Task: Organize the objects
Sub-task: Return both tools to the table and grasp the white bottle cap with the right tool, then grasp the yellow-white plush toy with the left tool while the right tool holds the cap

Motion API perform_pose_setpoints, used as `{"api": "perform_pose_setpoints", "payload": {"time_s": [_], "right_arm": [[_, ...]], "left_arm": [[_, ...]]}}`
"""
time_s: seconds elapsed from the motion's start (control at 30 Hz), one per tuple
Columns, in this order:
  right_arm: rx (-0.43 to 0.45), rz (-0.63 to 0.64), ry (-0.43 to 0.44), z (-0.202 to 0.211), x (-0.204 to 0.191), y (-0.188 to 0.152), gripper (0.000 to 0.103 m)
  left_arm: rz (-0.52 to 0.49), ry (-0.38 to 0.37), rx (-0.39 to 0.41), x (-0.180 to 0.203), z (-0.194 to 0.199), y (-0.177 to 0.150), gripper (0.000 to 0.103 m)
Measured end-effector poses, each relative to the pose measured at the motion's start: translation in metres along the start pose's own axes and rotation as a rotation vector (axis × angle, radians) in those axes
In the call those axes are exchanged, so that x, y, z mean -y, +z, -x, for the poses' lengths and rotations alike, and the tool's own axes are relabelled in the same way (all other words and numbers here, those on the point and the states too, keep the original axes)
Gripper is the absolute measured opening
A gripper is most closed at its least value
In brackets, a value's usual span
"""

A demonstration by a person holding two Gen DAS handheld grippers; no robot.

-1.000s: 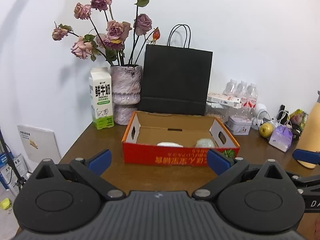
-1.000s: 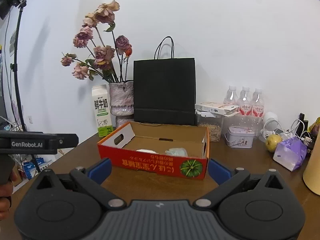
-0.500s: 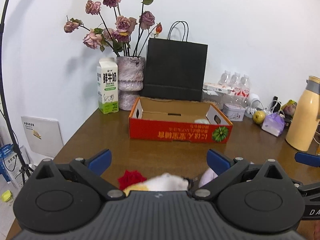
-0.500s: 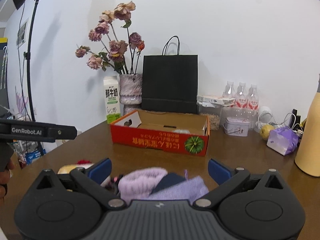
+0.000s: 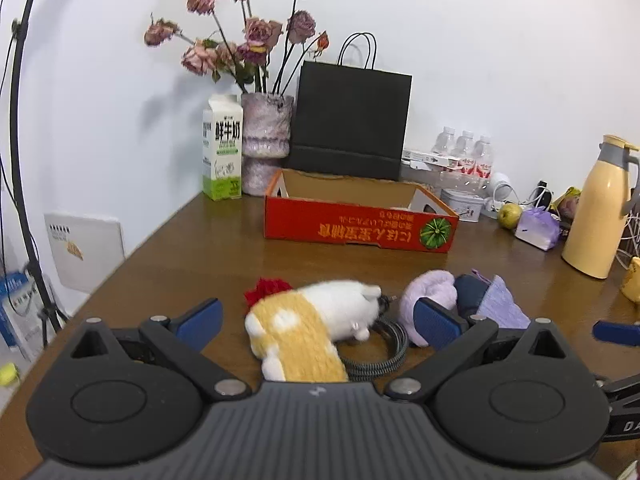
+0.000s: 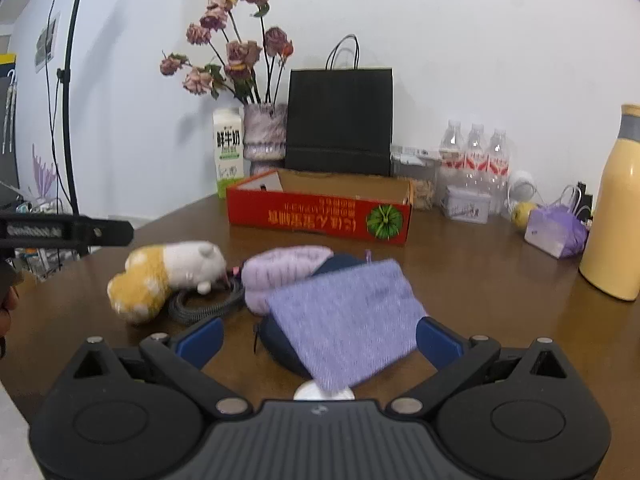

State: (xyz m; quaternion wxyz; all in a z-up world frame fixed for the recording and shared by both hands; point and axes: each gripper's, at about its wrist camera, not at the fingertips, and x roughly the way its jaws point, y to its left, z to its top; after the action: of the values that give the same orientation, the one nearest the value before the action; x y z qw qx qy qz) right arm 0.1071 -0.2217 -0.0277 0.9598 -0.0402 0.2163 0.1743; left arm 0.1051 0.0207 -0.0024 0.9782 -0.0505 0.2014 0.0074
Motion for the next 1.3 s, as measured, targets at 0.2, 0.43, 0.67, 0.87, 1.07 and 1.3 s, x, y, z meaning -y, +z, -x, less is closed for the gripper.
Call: {"api": "perform_pose_setpoints", "payload": {"time_s": [0.2,0.43,0.67,0.87,1.07,1.3], "right_arm": [[-0.049,0.002,0.013,-0.003,0.000,-0.020,0.103],[-0.116,-0.004,0.022,-0.021,0.001,-0.033,0.092],[-0.147,-0.030,0.039,-0.034,0.003,-0.035,0.039],[-0.127,-0.040,0.081,-0.025,0.002,-0.036,0.039],[-0.088,-0.035,0.094,-0.013,0.000,-0.029,0.039],[-0.043,-0.018,0.115,-0.015,-0.005,-0.015,0.039]], "left_arm": [[0.006,0.007,-0.018,-0.006,0.004,-0.014,0.103],[0.028,0.019,-0.073,-0.016,-0.004,-0.026,0.103],[0.029,0.017,-0.097,-0.020,-0.010,-0.030,0.103],[0.033,0.015,-0.108,-0.022,-0.014,-0.031,0.103],[0.040,0.038,-0.117,-0.020,-0.023,-0.027,0.103],[0.101,0.120,-0.128,-0.021,-0.045,-0.018,0.103]]}}
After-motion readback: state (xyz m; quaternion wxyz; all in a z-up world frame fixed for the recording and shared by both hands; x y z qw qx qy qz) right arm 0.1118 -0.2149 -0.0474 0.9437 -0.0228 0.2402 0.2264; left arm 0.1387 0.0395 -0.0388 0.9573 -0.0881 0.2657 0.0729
